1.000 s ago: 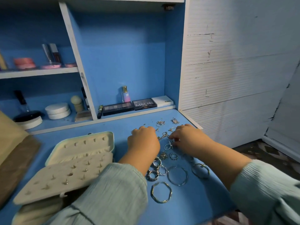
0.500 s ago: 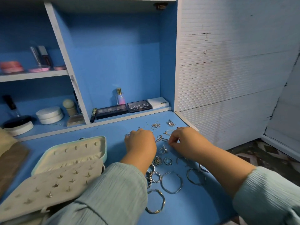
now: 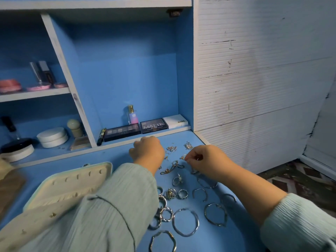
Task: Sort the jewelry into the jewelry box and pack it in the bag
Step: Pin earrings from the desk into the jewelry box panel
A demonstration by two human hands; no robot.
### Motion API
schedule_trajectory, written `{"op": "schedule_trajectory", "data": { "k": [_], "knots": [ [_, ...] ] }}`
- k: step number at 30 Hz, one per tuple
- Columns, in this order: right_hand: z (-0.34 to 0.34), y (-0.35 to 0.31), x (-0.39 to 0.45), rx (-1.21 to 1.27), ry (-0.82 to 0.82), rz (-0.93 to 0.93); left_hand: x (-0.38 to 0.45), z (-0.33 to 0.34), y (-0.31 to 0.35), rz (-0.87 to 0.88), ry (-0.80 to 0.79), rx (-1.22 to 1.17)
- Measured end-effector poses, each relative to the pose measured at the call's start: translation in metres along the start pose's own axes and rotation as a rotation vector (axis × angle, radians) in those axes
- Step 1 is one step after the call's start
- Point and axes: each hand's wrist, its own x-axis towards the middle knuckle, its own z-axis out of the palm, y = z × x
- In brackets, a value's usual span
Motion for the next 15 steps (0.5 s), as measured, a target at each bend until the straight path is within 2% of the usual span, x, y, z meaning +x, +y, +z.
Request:
{"op": "schedule_trajectory", "data": {
  "k": [5, 11, 15],
  "knots": [
    [0.005, 0.001, 0.006, 0.056, -0.016, -0.002, 0.018, 0.010, -0.008, 0.048, 0.026, 0.216],
    [0.008, -0.001, 0.010, 0.011, -0.038, -0.037, 0.019, 0.016, -0.007, 0.074, 0.113, 0.312],
    [0.007, -0.002, 0.009, 0.018, -0.055, -0.029, 0.020, 0.014, -0.004, 0.052, 0.121, 0.281]
  ]
}}
